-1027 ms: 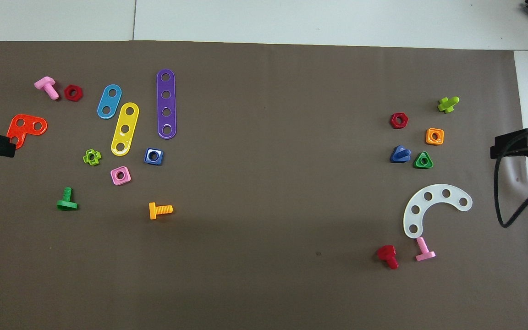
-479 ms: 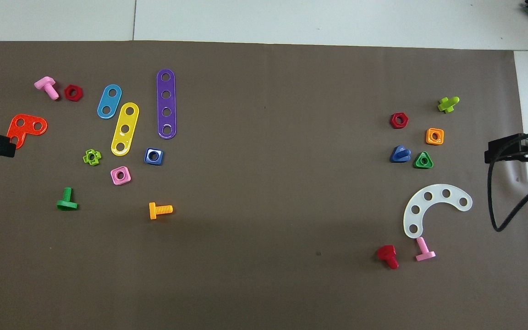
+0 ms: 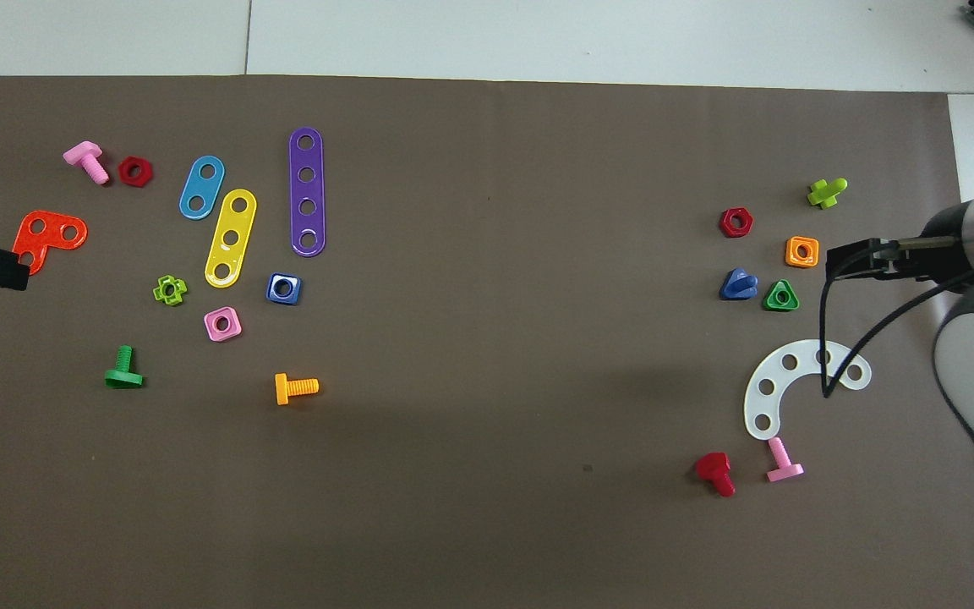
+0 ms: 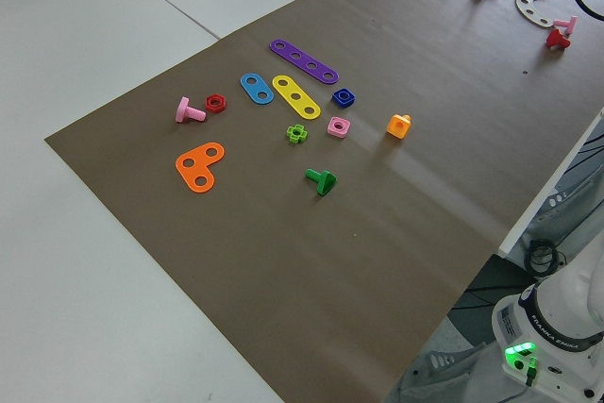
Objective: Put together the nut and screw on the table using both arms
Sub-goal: 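Reach the right gripper down to the blue triangular bolt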
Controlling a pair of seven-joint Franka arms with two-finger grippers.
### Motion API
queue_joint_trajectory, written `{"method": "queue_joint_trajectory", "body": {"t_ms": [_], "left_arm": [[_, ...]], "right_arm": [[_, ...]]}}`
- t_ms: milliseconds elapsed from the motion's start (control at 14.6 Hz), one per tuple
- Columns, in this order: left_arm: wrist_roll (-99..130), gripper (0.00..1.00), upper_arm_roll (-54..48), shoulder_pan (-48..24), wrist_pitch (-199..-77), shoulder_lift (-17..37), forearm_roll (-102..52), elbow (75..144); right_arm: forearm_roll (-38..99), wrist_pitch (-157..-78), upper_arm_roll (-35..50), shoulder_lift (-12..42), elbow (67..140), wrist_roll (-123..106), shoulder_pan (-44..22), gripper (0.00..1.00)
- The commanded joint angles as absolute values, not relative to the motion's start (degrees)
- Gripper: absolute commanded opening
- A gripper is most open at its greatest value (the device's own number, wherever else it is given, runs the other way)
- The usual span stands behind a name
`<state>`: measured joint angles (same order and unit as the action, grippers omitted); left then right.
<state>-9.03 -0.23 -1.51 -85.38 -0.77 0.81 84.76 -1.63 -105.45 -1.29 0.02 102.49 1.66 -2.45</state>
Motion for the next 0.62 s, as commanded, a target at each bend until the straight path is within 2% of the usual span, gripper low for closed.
{"method": "queue_joint_trajectory", "body": {"t_ms": [0, 205, 548], "left_arm": [[-9.49, 1.0, -0.62, -0.88, -84.99, -2.11, 1.32, 86.22], [-9.49, 1.0, -0.62, -0.88, -84.99, -2.11, 1.32, 86.22], [-9.49, 1.0, -0.62, -0.88, -84.99, -2.11, 1.32, 86.22]], "right_arm": [[-1.67, -114.57, -1.23, 1.4, 109.22, -3.5, -2.11, 1.0], [-1.14, -124.86, -1.23, 4.21, 117.14, -8.95, -1.58, 1.0], [-1.05, -140.24, -1.23, 10.01, 122.68, -11.07, -2.11, 1.0]]}}
